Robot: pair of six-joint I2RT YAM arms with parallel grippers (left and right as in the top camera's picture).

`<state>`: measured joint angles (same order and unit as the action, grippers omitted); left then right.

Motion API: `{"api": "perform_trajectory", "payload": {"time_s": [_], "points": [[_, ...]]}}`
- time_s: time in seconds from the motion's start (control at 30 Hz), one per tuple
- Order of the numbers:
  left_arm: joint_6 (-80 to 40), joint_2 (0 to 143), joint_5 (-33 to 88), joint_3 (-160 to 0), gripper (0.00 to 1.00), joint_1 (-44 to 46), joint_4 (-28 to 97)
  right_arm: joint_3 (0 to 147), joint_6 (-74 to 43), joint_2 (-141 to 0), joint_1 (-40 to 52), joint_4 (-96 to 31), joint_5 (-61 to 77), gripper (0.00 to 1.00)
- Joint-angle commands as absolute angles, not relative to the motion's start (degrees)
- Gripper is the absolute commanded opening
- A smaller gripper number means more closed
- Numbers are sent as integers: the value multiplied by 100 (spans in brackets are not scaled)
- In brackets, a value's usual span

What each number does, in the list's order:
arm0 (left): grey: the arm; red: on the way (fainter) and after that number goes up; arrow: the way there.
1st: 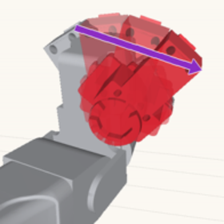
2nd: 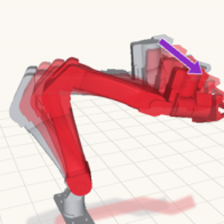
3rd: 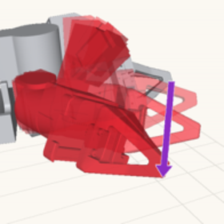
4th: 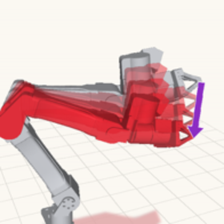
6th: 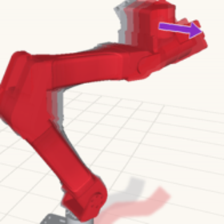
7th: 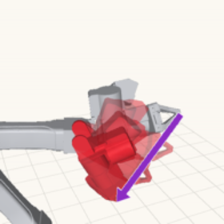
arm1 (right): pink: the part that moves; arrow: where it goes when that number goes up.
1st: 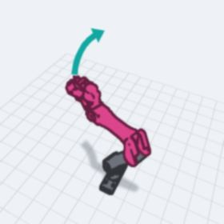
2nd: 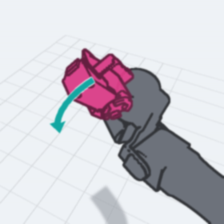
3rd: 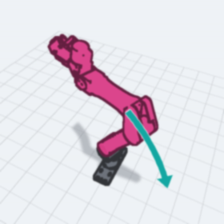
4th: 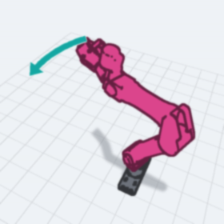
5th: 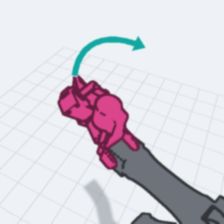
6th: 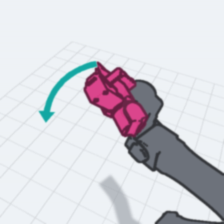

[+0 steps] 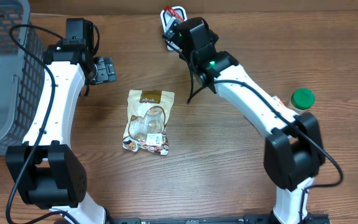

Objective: Scan the item barcode
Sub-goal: 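Lift the red stick out and carry it toward the white scanner, then hold the red stick against the white scanner with the right gripper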

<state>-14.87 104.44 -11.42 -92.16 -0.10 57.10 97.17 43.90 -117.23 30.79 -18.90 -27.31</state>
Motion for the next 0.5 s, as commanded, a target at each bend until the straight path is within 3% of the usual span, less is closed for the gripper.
{"api": "perform_trajectory", "payload": {"time_s": [0.0,0.23,0.47], "points": [[-1544,10473,-1203,-9273,100,-32,5693,9784,5065,-12223,3061,-1151,-3577,4],[-1544,10473,-1203,-9273,100,-32,5693,9784,5588,-13115,3068,845,-4515,4],[-1544,10473,-1203,-9273,100,-32,5693,9784,6300,-13939,3068,1903,-4825,4]]}}
